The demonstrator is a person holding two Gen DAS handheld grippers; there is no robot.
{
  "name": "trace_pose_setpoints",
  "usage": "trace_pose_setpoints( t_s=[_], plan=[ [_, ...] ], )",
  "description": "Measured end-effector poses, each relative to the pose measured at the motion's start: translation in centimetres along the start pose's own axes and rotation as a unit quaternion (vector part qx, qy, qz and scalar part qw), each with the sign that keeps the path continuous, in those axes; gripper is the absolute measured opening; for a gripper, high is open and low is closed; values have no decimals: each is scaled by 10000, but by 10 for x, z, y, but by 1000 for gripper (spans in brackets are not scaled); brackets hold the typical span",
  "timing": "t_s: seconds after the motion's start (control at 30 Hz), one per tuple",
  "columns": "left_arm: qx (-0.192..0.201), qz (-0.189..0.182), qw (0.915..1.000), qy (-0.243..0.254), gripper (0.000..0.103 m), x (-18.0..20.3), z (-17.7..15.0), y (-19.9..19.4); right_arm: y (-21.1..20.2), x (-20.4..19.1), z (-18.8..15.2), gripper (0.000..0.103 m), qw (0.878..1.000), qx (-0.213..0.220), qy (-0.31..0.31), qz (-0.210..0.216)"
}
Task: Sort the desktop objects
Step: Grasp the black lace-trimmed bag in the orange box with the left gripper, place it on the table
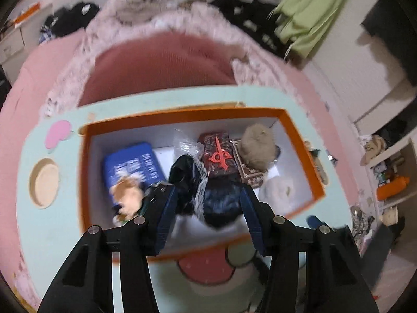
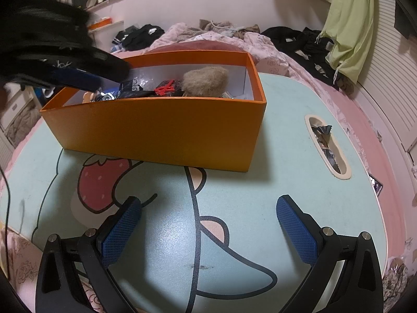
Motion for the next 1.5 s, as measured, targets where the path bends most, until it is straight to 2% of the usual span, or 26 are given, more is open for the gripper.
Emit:
trace_pose_setpoints(
  t_s=[0.07, 0.17, 0.2, 0.27, 0.33, 0.43, 0.57, 0.67, 0.8, 0.9, 0.97, 1.0, 1.07, 1.1, 1.13, 1.23, 1.3, 1.33, 1.37, 1.4, 1.43, 1.5],
  plan=[
    [-155, 372, 9991, -118, 52, -10, -2, 16, 0, 0, 0, 103, 10000, 0, 2, 2],
    [-152, 298, 9994, 12, 50, -6, 0, 28, 0, 1, 0, 103, 10000, 1, 4, 5],
    [-214, 295, 9993, -19, 39, -6, -2, 32, 0, 1, 0, 103, 10000, 1, 5, 4],
    [-128, 272, 9995, -6, 31, -9, -7, 29, 0, 1, 0, 103, 10000, 6, 3, 3],
    [8, 168, 9999, -10, 14, -11, -8, 24, 0, 1, 0, 103, 10000, 6, 3, 3],
    [338, -171, 9993, 43, 4, -7, -6, 3, -1, 1, 0, 103, 10000, 7, 4, 6],
    [951, -575, 9934, 291, 3, 17, -6, -39, -2, 0, 1, 103, 10000, 8, 5, 7],
    [1453, -876, 9845, 441, 3, 38, -18, -77, -2, 1, 1, 103, 10000, 10, 5, 10],
    [1688, -1379, 9733, 725, 3, 68, -47, -106, -2, 0, 1, 103, 10000, 10, 7, 10],
    [1659, -1406, 9725, 834, 3, 71, -64, -107, -3, 0, 1, 103, 10000, 10, 7, 9],
    [1667, -1268, 9748, 770, 3, 57, -77, -100, -3, 0, 1, 103, 10000, 11, 7, 9],
    [1740, -1165, 9754, 689, 6, 48, -80, -96, -3, 0, 1, 103, 10000, 11, 6, 9],
    [1921, -1026, 9748, 476, 24, 29, -86, -83, -3, 0, 1, 103, 10000, 11, 7, 9],
    [1803, -976, 9780, 380, 46, 19, -91, -70, -3, 0, 1, 103, 10000, 11, 7, 11],
    [1634, -903, 9819, 306, 59, 11, -96, -58, -3, 0, 1, 103, 10000, 13, 8, 11],
    [1466, -642, 9868, 234, 59, -7, -110, -46, -3, 1, 1, 103, 10000, 14, 8, 10],
    [1433, -615, 9876, 157, 59, -14, -121, -50, -2, 1, 1, 103, 10000, 12, 7, 11],
    [1481, -563, 9872, 160, 63, -17, -128, -55, -2, 1, 1, 103, 10000, 12, 8, 11],
    [1552, -478, 9861, 352, 68, -13, -137, -61, -3, 1, 2, 103, 10000, 11, 8, 12],
    [1553, -425, 9856, 515, 79, -10, -141, -64, -3, 2, 2, 103, 10000, 12, 8, 12],
    [1434, -219, 9855, 881, 84, -4, -150, -61, -3, 2, 2, 103, 10000, 13, 7, 12],
    [1203, 188, 9846, 1255, 84, 0, -158, -51, -3, 3, 3, 103, 10000, 12, 6, 12]
  ],
)
Point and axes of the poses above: each gripper's, at about its wrist camera, not at the fingertips, and y roughly the way its jaws point, x to its right, z to its top, the point moved 10 cm from there along y, roughly the way its jaws point, and after that the axes turned 12 degrees about -z, right-handed, at the moved point
